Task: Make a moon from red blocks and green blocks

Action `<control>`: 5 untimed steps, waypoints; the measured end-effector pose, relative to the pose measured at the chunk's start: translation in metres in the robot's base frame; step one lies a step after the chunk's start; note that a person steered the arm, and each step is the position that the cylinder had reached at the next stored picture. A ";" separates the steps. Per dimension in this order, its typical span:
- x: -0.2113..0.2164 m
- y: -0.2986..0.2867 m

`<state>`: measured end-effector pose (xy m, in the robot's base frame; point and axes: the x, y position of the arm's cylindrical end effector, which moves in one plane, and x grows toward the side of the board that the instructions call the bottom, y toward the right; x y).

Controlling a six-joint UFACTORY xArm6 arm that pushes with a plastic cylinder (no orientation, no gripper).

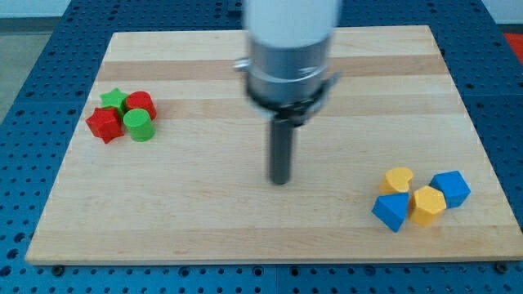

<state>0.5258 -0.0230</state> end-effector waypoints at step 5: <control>-0.075 -0.282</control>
<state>0.4505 -0.3050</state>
